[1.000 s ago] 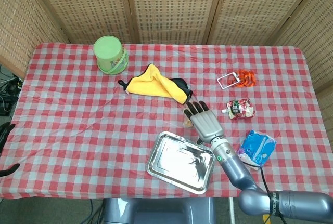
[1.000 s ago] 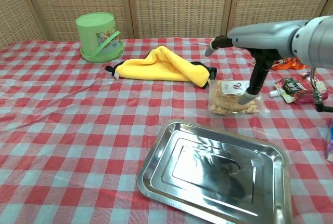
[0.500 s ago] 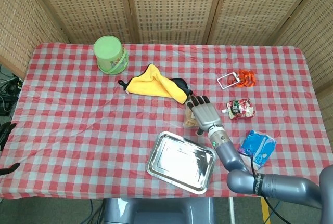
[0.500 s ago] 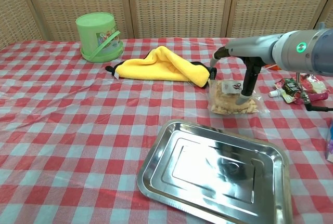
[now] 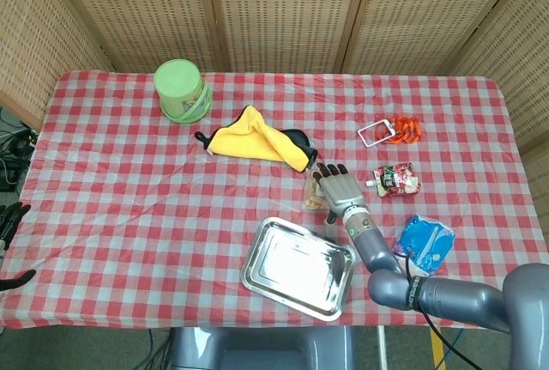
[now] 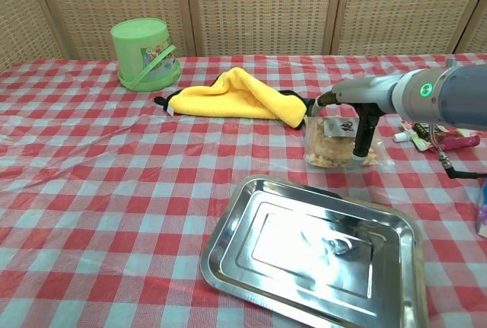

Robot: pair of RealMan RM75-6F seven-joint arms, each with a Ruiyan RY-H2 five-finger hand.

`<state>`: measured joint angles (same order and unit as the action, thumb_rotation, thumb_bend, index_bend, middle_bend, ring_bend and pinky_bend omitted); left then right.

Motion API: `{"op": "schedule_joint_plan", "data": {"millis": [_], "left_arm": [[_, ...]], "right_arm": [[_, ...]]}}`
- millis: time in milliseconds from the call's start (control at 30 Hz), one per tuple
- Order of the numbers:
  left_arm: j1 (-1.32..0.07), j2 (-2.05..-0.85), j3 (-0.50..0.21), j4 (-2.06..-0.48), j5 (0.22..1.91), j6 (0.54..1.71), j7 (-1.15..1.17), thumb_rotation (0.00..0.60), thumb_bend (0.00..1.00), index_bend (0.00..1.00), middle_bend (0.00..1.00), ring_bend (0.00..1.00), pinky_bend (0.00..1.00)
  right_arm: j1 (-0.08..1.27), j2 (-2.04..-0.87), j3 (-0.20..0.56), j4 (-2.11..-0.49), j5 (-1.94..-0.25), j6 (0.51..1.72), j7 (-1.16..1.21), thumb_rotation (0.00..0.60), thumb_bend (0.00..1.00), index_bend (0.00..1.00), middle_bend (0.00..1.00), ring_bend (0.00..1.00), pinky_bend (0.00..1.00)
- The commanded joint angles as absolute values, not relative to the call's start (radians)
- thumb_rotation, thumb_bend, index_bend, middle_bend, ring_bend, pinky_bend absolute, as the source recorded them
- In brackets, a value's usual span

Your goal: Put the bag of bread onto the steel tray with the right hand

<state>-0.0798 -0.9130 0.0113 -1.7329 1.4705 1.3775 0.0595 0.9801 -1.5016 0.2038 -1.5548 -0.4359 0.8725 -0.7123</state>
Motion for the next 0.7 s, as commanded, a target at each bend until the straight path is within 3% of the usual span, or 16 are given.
{"op": "schedule_joint_plan", "data": {"millis": [33,400,700], "left_arm": [[-0.081,-0.912,0.013,-1.732,1.474,1.378,0.062,0.600,0.14,0.00,0.00,0.00,0.00],[-0.081,-0.912,0.015,-1.733,1.478,1.381,0.062,0.600,0.14,0.00,0.00,0.00,0.00],[-0.082,-0.909,0.019,-1.738,1.483,1.381,0.062,0.600,0.14,0.00,0.00,0.00,0.00]], "right_arm": [[0.986,-1.513,0.196,-1.535,-0.437,0.867,-0.700,0.600,0.07,0.15,0.04,0.00,0.09],[0.973,-1.581,0.181,-1.446,-0.523,0.881,-0.615,0.600,0.08,0.17,0.10,0.03,0.17],[0.951,-1.623,0.166,-1.377,-0.606,0.907,-0.568,0.600,0.11,0.41,0.39,0.35,0.39]]}}
